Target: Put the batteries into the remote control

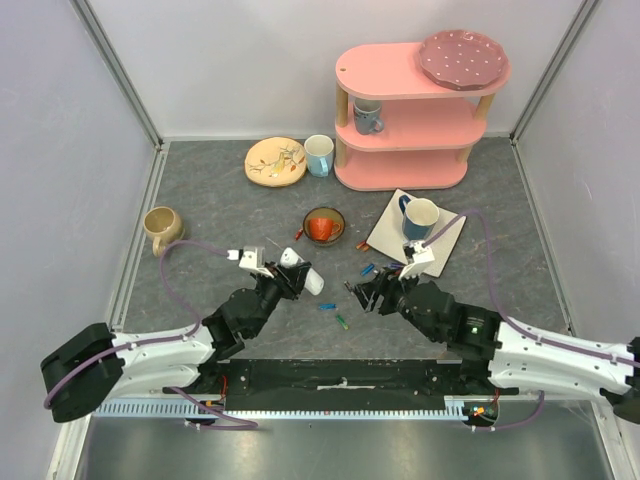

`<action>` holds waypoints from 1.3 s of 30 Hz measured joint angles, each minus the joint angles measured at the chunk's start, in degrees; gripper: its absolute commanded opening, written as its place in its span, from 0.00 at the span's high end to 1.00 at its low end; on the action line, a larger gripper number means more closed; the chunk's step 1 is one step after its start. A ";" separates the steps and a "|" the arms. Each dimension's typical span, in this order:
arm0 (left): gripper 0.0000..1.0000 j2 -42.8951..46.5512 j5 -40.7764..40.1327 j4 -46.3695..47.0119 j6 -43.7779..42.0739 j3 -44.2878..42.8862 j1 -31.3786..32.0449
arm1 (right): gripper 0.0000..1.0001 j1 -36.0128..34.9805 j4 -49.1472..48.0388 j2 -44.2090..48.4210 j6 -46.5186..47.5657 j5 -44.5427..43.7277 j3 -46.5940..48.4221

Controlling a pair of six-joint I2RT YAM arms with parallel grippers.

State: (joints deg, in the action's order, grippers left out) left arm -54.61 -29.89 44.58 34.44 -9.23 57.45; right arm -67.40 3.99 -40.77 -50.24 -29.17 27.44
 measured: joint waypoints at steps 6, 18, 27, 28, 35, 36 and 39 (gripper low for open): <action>0.98 -4.57 -2.89 11.76 -5.16 4.28 1.46 | 0.44 2.54 -11.82 -6.29 -3.39 5.38 -5.03; 0.98 -8.70 -6.64 21.99 -5.44 5.86 1.11 | 0.54 11.06 -30.82 -24.52 -3.08 25.83 -4.72; 0.98 -13.44 -4.52 27.93 -0.76 6.01 -2.40 | 0.56 15.06 -42.91 -31.82 -6.60 33.20 -4.76; 0.98 -13.99 -4.13 28.11 -0.48 6.01 -2.71 | 0.56 15.52 -44.44 -32.30 -7.13 33.62 -4.94; 0.98 -20.79 -0.81 28.89 2.08 6.10 -4.13 | 0.61 18.05 -54.31 -38.71 -11.54 36.79 -6.19; 0.98 -21.18 -0.50 28.85 2.32 6.10 -4.15 | 0.61 18.36 -55.21 -39.91 -12.26 37.24 -6.21; 0.98 -21.53 0.22 28.87 2.67 6.10 -4.15 | 0.61 18.97 -57.09 -42.25 -13.66 38.40 -6.21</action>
State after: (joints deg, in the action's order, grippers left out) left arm -76.14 -29.67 73.45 37.10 -3.14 53.30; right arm -48.42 -53.10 -83.02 -63.90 9.23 21.23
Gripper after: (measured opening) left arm 0.338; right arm 0.390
